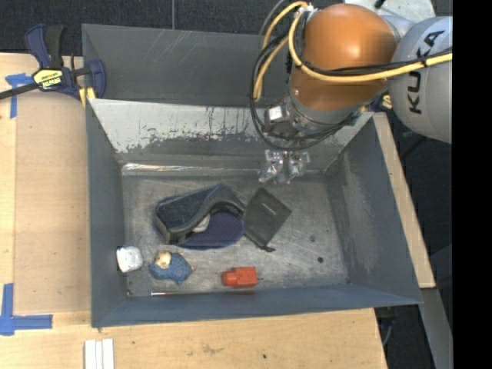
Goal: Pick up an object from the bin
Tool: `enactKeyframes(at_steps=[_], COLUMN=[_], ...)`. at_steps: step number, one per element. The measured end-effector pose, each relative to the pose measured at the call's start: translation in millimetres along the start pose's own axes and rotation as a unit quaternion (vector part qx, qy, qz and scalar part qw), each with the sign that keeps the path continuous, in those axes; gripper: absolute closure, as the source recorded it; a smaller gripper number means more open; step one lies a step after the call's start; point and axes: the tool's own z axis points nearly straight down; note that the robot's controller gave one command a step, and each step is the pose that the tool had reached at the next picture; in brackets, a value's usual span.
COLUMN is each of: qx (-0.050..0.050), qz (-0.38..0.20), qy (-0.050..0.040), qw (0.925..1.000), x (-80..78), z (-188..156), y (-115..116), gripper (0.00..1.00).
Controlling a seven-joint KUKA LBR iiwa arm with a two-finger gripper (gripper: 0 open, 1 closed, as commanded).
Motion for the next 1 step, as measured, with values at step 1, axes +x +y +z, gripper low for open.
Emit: enactKeyframes(at_steps=[1], qx=[0.002], qz=[-0.169], qy=[0.0012], qw=[0.9857], x=[60.0], z=[-101.7], y=[14.9], gripper=[1.00])
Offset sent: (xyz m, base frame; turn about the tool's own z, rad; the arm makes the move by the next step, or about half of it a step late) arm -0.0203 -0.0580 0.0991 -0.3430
